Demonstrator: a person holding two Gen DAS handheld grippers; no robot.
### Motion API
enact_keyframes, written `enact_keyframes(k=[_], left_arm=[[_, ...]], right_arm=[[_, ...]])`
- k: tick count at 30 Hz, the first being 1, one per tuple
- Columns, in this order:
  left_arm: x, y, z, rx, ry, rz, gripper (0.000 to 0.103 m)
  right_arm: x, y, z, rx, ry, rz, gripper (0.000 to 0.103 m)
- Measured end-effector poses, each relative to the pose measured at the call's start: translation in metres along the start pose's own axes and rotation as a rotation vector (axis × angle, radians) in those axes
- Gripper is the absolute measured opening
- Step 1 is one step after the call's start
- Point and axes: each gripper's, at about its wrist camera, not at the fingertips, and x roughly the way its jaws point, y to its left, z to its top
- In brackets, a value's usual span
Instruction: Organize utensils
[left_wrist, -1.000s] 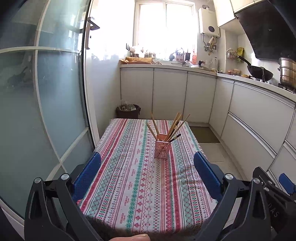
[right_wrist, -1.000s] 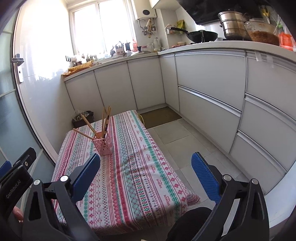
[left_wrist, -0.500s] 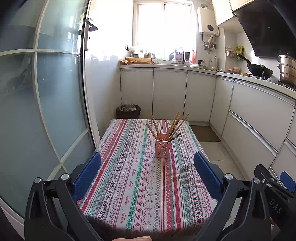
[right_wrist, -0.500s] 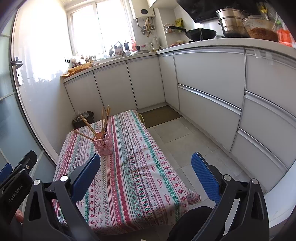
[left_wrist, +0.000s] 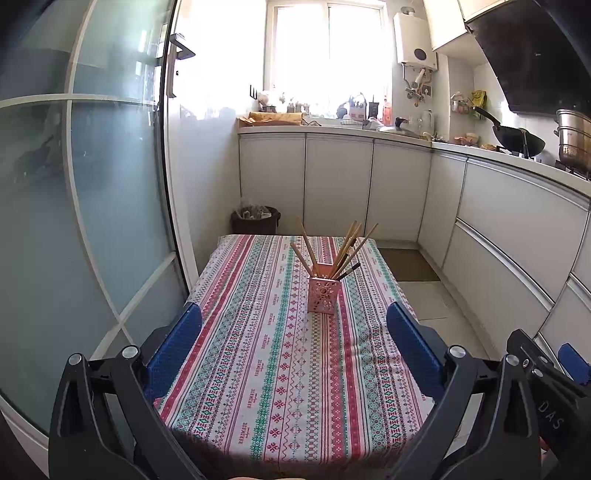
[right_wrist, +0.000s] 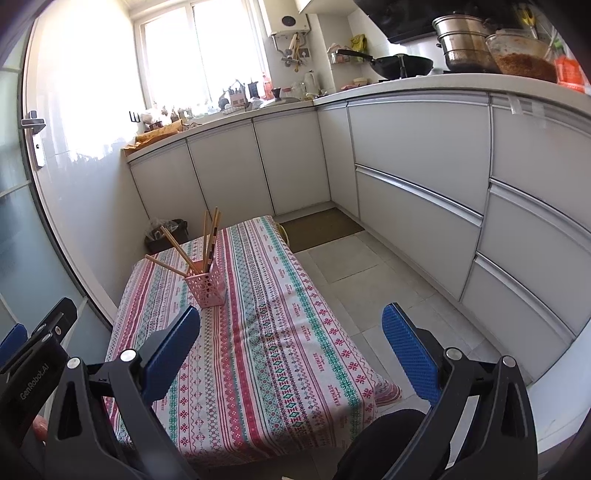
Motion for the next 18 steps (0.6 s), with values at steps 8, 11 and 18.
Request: enact_keyframes(k=[8,11,18], left_arm=[[0.0011,-0.0007,-0.0001,-0.003,0.005,-0.004,0.096],[0.0025,-0.0011,-0.0007,-0.002,0.011,-0.008,0.096],[0.0055,-0.0013,-0.0014,0.005,0.021,-0.032,0.096]], right_arm=[[0.0016,0.0011,-0.0012,0.005,0.009,0.003,0.096],[0.0017,0.0011,-0.0014,0.006,0.010,0.005,0.096],[0.0015,-0.0001,-0.0021,0.005,0.006,0.006,0.096]])
